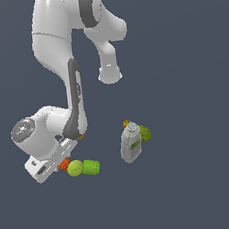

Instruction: Pick up a designated object from a clutter of objects.

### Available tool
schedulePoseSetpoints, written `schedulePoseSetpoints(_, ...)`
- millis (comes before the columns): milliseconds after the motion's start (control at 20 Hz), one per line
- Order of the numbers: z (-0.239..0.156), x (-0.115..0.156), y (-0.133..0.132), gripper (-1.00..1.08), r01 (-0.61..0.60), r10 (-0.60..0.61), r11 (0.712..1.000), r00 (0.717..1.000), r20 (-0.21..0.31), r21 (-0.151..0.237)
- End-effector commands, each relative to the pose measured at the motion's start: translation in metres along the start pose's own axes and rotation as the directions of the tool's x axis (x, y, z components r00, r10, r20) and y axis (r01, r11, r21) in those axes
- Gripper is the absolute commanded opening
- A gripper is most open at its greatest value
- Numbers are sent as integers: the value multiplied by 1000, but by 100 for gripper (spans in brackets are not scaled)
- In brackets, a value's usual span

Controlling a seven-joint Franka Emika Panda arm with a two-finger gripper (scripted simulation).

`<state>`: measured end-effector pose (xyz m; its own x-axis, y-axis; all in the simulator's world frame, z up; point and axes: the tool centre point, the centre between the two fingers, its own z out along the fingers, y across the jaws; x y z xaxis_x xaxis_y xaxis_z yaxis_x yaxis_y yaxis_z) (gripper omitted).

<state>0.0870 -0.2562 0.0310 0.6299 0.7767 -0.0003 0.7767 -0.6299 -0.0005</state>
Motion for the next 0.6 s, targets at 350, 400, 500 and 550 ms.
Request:
schedulePoseSetpoints(350,-3,0,-2,-100,0,0,1000,1000,0,-1)
schedulePoseSetpoints(400,-4,1,-3,-100,0,0,1000,1000,0,-1)
schedulePoseSetpoints(500,-8,1,-6,-100,0,0,1000,1000,0,-1)
schedulePoseSetpoints(550,-10,2,-8,-100,0,0,1000,1000,0,-1)
